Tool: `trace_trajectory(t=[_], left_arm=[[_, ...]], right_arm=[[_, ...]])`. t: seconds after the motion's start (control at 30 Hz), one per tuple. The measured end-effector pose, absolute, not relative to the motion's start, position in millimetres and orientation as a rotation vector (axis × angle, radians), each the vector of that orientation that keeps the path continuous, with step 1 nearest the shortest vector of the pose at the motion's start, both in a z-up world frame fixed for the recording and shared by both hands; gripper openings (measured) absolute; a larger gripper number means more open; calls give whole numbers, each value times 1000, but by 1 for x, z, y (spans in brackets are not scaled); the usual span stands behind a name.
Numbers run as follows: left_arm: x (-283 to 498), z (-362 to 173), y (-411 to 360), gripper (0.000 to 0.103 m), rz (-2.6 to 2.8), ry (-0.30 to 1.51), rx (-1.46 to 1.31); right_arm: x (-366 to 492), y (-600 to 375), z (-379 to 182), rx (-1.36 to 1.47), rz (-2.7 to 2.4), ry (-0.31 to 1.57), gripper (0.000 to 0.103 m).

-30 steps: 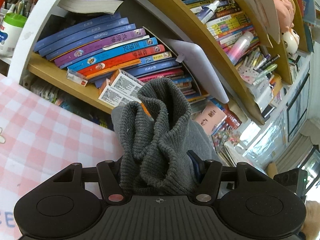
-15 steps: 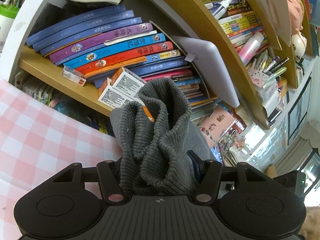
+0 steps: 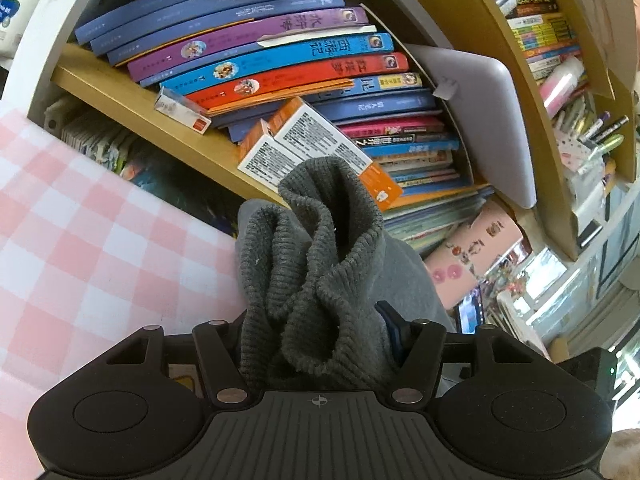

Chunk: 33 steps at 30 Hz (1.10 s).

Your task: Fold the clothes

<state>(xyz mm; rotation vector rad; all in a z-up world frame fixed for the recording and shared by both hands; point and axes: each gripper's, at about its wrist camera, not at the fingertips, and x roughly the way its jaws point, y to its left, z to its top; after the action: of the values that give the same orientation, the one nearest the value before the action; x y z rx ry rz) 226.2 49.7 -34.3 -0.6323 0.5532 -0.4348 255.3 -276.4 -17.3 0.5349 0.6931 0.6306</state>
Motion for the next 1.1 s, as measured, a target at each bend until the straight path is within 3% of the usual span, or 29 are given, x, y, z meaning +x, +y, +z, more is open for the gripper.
trace_trajectory(t=[0.07,0.13,0.2,0.3,0.6,1.1], left_arm=[[225,-36,50,64,-430,549,-630],[222,-35,51,75,-413,541,-620],[216,-29,57,88,-374,513,-612],[199,-21,68,94,-354,433,-630],[134,-5,70,95,-301,368,-579],[31,11,-5,103,-47,279,-20]], right_arm=[[255,-278,-19,542,628,693,43],[253,-278,-19,526,598,680,61],[248,-278,-17,497,565,665,69],[236,-281,-14,473,530,632,77],[172,-286,-1,475,446,541,80],[37,-245,7,-18,263,314,96]])
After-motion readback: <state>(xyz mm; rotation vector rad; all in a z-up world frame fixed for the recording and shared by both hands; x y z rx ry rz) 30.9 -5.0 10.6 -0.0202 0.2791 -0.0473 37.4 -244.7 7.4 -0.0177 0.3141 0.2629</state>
